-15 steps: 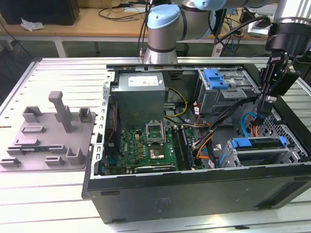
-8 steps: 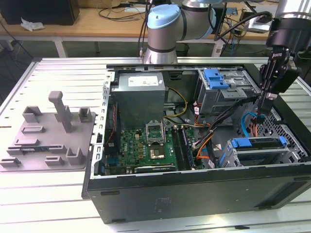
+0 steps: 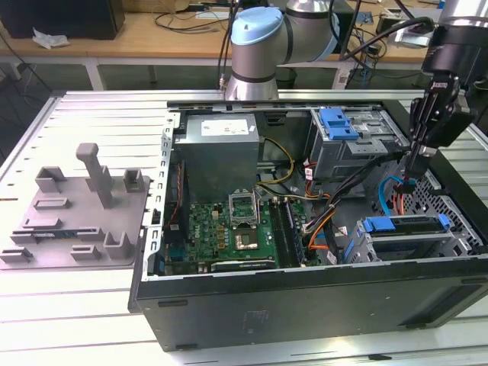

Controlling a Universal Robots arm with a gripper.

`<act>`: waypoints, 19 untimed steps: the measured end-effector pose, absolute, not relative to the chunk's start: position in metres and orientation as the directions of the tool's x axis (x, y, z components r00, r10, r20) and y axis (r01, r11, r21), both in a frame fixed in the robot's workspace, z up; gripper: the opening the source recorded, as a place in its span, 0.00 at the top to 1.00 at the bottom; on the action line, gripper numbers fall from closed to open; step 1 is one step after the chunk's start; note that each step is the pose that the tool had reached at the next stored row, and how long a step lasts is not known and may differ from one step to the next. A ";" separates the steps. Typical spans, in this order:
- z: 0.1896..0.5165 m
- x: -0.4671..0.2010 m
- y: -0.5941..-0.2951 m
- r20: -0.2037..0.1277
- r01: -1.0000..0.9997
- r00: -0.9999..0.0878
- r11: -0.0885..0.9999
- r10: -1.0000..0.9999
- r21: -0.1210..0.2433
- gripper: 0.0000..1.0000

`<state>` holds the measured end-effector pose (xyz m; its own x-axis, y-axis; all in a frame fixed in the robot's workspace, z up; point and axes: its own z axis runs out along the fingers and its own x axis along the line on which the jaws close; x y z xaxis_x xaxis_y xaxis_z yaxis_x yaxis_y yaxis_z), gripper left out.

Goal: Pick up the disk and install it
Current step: 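Insert the first disk wire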

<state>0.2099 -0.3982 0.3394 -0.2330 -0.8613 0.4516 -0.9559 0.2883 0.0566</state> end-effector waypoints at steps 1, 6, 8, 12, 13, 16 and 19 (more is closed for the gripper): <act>0.340 0.209 -0.400 0.449 -0.956 -0.233 0.288 -0.863 0.057 0.84; 0.341 0.206 -0.410 0.431 -0.957 -0.230 0.283 -0.873 0.063 0.84; 0.345 0.204 -0.416 0.410 -0.960 -0.221 0.271 -0.885 0.068 0.84; 0.348 0.202 -0.420 0.393 -0.963 -0.211 0.258 -0.895 0.072 0.84; 0.348 0.202 -0.420 0.390 -0.964 -0.208 0.255 -0.897 0.073 0.84; 0.350 0.201 -0.423 0.382 -0.966 -0.201 0.246 -0.902 0.075 0.84; 0.355 0.201 -0.428 0.376 -0.968 -0.195 0.239 -0.906 0.072 0.84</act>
